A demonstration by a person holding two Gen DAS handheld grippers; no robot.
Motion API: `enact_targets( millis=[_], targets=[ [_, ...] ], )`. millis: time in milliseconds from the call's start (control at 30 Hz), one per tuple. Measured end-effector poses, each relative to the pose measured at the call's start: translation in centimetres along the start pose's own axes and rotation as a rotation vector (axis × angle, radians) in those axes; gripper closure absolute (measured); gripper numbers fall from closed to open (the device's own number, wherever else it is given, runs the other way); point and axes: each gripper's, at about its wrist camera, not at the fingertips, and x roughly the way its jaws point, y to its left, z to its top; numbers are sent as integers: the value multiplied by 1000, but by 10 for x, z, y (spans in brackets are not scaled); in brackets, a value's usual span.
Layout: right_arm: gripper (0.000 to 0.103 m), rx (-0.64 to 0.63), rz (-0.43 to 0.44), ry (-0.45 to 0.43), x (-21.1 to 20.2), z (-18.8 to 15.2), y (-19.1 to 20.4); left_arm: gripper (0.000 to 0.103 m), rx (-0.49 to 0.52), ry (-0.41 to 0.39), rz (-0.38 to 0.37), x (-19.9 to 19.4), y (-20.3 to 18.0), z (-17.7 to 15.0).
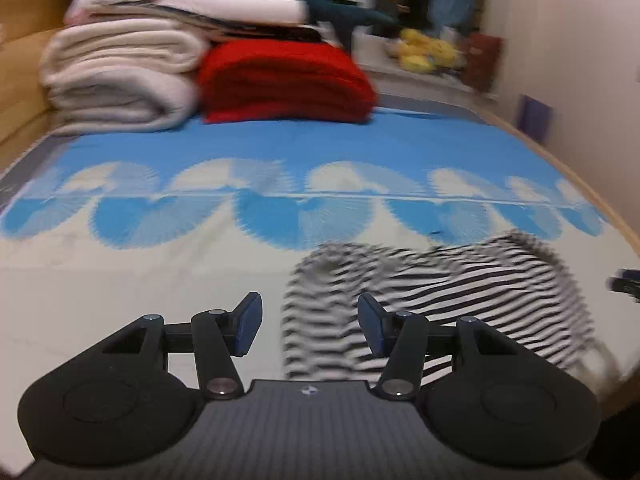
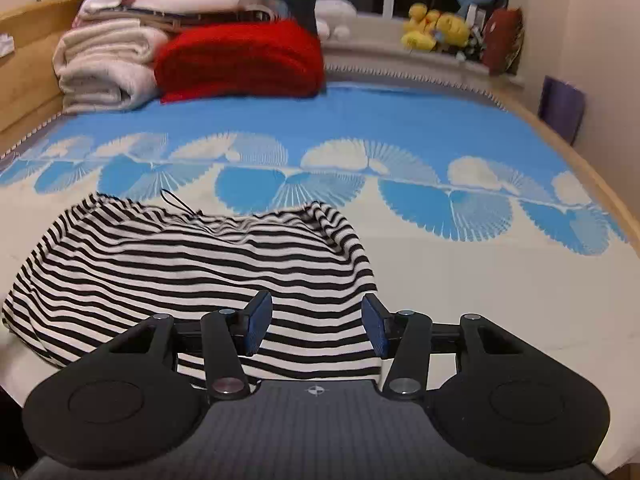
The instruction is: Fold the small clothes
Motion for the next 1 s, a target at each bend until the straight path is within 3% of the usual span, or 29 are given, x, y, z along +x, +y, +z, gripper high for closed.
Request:
enact_targets(
  millis=[33,167,333,533,867,933,1000],
  targets=[
    [51,-11,-13,-6,-3,-2,6,45,-16,29,30,0,2,0],
    [51,-56,10,-85,-14,-6,30,43,-45,-13,95,-11,15,-1],
    [51,-99,-1,-112,-13,-7,55,43,-127,6,96,-13,38,-2],
    [51,-75,-13,-88,3,-1,86,41,-148,3,95,-20,55,-6],
    [52,-121,91,-22,39,-1,177,40,-204,7,121,-25,97,-17],
    [58,-171,141,-10,43,-5,201,40,-235,17,119,-26,108,-19],
    [74,-203,207,7,44,-9,225,40,-249,31,132,-24,117,-21]
  ],
)
